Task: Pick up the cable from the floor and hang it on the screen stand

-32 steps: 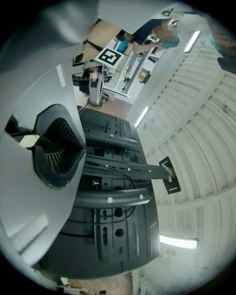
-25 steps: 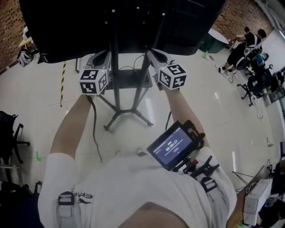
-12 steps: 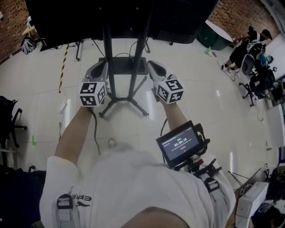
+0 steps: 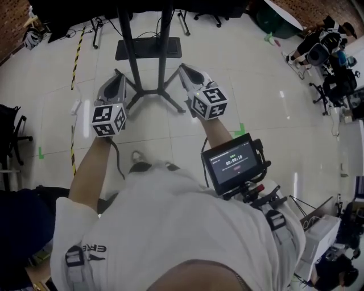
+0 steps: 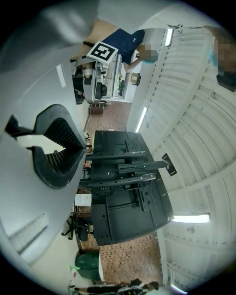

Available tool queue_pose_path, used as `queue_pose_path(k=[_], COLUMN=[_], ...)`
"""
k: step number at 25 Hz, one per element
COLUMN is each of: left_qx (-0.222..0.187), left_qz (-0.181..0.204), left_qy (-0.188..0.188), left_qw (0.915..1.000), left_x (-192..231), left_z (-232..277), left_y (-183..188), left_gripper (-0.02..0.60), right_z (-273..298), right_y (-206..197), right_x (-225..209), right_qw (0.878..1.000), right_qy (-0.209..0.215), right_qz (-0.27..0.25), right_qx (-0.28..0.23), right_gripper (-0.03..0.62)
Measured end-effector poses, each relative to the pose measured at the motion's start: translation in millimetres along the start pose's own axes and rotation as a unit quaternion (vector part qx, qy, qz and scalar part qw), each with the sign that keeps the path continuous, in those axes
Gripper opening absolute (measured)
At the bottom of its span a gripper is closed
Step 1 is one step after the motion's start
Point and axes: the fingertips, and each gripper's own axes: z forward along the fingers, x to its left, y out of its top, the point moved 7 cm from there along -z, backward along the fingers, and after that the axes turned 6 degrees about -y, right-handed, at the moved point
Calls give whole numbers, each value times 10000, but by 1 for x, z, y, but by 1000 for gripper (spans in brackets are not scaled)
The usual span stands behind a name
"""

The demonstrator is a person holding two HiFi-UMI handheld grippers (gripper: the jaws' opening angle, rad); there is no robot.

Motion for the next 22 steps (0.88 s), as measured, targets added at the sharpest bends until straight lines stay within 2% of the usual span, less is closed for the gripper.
queue_pose_path(k=[6, 11, 22], left_qx=[188, 267, 330], left_qz=[-96, -215, -108], left_qy=[-42, -105, -241], left_qw=[9998, 9994, 9991], left_x=[-1, -2, -7], left_z=[-22, -24, -27], left_y=[-37, -51, -48], left_gripper=[2, 3, 2], right_z=[-13, -26, -32], right_y=[-25, -43, -53], right_x=[11, 11, 22], right_qw=[9998, 9990, 9977], right_qy=[-113, -293, -402], right_qz=[46, 163, 378], right_qx=[161, 295, 395], right_gripper=[14, 12, 12])
